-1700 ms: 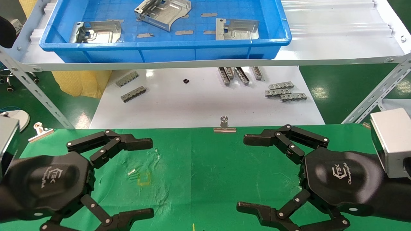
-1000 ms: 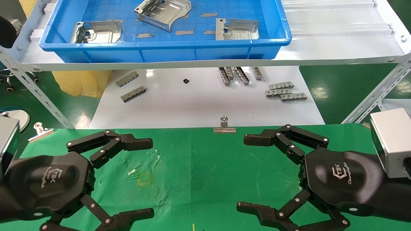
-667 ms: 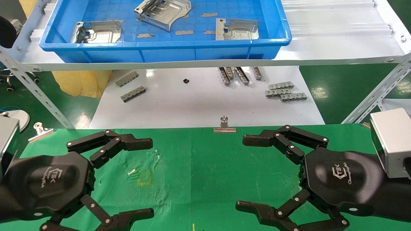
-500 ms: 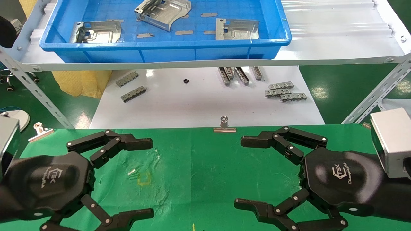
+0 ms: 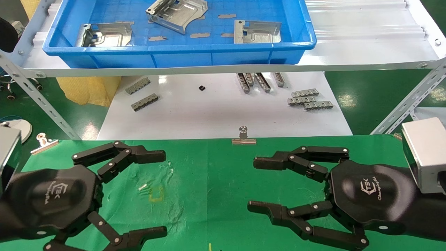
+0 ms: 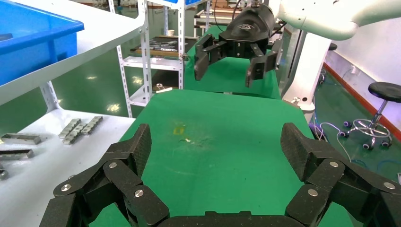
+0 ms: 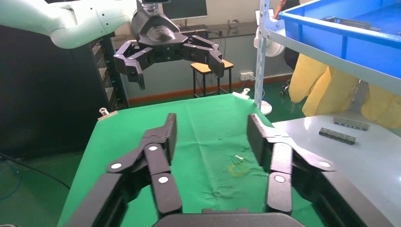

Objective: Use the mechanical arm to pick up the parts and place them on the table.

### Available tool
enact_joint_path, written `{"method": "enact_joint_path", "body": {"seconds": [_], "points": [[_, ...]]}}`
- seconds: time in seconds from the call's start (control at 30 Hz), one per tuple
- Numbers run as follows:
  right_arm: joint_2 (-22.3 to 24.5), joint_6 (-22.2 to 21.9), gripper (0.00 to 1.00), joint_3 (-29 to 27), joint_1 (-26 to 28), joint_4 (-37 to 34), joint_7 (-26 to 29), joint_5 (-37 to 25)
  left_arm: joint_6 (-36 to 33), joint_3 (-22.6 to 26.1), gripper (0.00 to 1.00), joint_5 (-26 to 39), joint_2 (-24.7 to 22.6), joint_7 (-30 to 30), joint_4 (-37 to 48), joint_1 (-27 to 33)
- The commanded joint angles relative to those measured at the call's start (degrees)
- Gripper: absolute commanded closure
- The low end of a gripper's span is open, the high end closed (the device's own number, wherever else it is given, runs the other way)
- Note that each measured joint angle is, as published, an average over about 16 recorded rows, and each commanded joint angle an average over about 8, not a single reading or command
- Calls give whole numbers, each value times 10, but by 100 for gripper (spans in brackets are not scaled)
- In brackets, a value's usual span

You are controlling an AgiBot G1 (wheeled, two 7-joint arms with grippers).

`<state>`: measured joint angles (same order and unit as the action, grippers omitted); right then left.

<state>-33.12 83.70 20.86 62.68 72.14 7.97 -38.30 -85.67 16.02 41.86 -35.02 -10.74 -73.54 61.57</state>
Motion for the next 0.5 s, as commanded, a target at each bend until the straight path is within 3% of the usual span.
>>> {"method": "enact_joint_path", "body": {"seconds": [0.03,0.5], "points": [[0,0,100,0,0,0,0,0,0,0,0,0,0,0,0,0],[0,0,100,0,0,0,0,0,0,0,0,0,0,0,0,0]]}}
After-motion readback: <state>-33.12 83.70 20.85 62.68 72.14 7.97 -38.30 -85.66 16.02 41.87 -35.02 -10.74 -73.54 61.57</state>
